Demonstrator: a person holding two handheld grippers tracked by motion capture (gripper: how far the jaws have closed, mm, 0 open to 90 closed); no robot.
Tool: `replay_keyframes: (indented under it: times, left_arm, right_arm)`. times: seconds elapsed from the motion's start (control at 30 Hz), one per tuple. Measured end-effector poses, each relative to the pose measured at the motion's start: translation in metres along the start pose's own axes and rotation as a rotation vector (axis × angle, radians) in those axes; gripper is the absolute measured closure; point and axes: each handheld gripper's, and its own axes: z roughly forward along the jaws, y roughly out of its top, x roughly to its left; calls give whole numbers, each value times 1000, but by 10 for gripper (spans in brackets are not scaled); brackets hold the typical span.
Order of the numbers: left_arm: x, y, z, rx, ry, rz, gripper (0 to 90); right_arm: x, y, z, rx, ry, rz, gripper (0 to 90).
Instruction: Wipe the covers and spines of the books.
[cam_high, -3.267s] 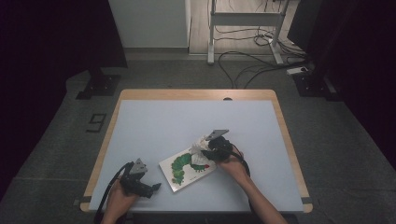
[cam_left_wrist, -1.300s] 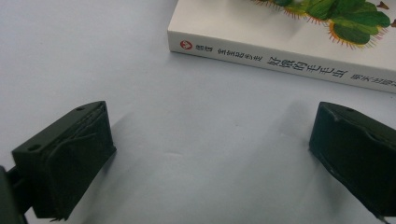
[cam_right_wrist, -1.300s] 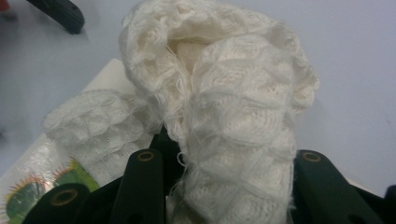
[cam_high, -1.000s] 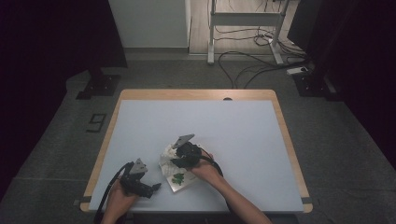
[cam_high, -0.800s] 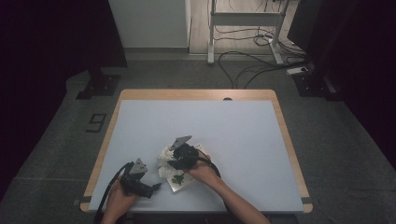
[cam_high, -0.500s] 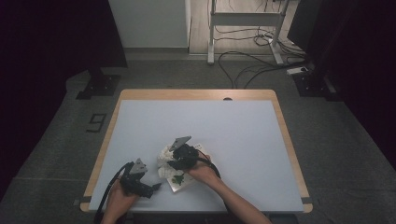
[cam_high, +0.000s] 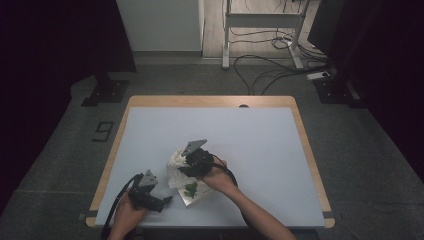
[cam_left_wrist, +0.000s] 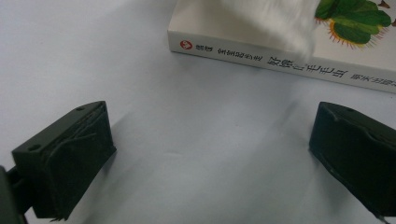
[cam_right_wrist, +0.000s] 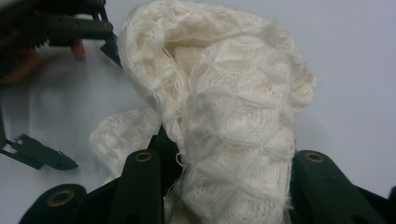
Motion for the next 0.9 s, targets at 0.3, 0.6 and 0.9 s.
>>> replay_keyframes:
  times: [0.3,0.6,0.9]
  left_arm:
    - [0,0,0,0,0,1,0]
    - [0,0,0,-2,0,-1,0]
    - [0,0,0,-1,-1,-2,0]
  right_arm:
    - [-4,16,-18,-32,-13,-18,595]
    - [-8,11,-25,-34,-16,-11,593]
    - [-17,-1,-41,-43,-46,10,591]
